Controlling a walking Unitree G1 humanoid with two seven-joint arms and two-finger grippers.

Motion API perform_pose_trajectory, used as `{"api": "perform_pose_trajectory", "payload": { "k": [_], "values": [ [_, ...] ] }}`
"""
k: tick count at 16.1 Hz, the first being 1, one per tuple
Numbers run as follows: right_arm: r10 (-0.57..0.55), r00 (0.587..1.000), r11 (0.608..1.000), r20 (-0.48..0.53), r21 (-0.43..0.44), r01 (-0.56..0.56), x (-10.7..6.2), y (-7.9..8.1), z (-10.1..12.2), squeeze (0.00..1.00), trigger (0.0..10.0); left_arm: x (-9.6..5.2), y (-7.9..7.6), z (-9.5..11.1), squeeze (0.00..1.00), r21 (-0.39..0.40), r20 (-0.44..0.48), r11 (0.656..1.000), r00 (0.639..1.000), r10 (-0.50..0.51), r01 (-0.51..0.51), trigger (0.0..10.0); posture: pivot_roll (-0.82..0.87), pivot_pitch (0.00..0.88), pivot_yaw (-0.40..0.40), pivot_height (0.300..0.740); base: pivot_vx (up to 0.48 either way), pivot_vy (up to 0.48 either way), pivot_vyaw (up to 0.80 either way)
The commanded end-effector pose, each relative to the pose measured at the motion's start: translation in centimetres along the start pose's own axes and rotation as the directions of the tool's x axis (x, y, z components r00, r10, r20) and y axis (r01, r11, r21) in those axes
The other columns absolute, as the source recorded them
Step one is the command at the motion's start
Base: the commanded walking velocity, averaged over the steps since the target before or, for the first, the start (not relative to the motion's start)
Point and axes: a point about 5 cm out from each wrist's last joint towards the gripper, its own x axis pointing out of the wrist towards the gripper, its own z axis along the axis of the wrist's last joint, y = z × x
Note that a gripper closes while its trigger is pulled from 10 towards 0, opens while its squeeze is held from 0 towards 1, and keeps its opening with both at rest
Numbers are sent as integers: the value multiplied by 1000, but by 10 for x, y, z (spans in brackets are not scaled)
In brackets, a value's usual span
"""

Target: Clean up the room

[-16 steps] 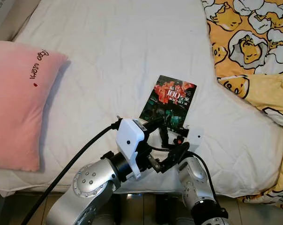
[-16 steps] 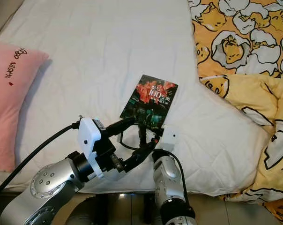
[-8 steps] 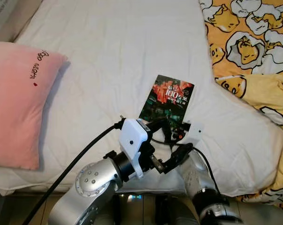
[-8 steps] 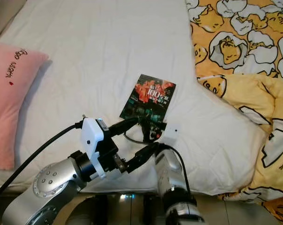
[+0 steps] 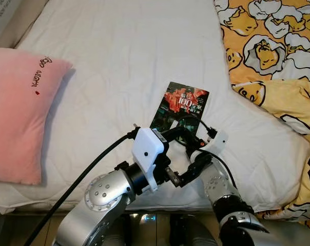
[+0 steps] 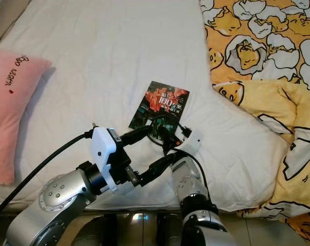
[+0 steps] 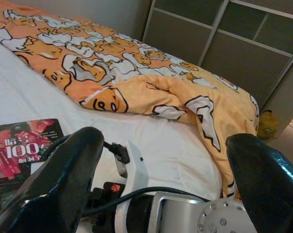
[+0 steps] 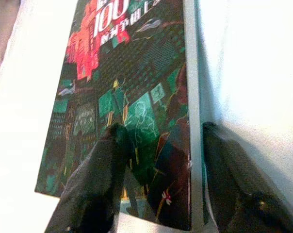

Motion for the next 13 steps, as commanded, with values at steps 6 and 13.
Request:
{"api": "perform_pose_trajectory", "payload": {
  "k": [6, 13],
  "values": [
    [-41, 994, 998, -99, 32, 44, -6, -13, -14, 0, 0, 6, 15, -20, 0, -80, -26, 993, 996, 86, -88, 10000, 263, 239, -16, 740, 0, 0, 0],
    [47, 996, 935, 81, -354, -15, 0, 8, 36, 0, 0, 11, 74, -77, 0, -104, -185, 914, 910, 370, -393, 10000, 178, 0, -21, 740, 0, 0, 0]
  ]
}}
